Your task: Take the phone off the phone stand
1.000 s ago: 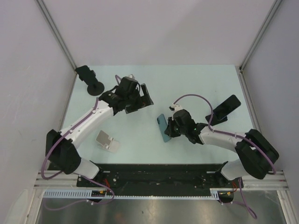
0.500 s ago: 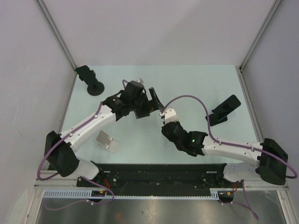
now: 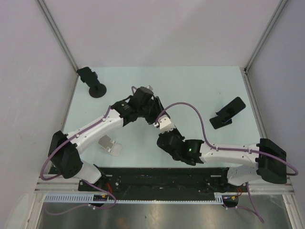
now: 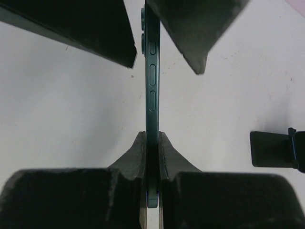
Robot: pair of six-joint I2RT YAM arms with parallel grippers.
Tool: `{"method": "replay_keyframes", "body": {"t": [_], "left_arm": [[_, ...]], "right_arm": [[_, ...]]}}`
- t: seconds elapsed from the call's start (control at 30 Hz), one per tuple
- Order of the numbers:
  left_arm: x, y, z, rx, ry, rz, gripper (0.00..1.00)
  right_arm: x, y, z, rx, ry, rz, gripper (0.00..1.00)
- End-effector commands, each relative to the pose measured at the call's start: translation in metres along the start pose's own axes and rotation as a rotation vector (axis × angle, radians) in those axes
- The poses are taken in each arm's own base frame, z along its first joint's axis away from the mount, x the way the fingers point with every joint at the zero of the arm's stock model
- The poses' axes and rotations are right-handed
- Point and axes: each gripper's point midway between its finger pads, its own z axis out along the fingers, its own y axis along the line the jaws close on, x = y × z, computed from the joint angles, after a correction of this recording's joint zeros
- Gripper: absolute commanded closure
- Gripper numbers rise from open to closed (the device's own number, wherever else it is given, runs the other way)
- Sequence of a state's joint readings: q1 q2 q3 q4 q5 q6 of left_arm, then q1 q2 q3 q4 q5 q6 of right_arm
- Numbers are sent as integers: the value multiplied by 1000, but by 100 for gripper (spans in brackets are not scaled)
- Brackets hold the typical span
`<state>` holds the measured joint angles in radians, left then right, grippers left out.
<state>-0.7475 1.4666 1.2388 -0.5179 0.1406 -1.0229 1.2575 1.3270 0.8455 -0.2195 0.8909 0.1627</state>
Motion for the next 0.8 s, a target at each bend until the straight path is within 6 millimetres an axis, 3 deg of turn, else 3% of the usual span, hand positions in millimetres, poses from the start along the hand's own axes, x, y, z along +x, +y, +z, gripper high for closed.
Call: {"method": "replay_keyframes", "body": {"t": [0.0,0.17,0.2,0.23,0.43,0.47,0.57,0.77], "left_arm": [[11,-11,2,36,36,0,60],[7,-13,0,39,16,16,90],[6,-14,-2,44,10,23,98],[4,-14,-2,41,1,29,100],[-9,-15,-6,48,-47,86,100],[-14,-16,-7,64,-54,114,100],[-28,-19,-14,97,-98,188,100],[-48,-19,-29,212,-139,271,100]], "right_arm": [[-40,-4,-4,81,-107,67,100],[-37,-1,-6,73,-101,57,99],[-37,1,-6,63,-99,62,96],[-37,0,-7,57,-95,62,92],[-38,10,-15,-56,-76,103,38],[-36,10,-14,-71,-66,115,22],[-33,15,-18,-168,-22,177,1],[-38,15,-35,-355,11,239,0]]}}
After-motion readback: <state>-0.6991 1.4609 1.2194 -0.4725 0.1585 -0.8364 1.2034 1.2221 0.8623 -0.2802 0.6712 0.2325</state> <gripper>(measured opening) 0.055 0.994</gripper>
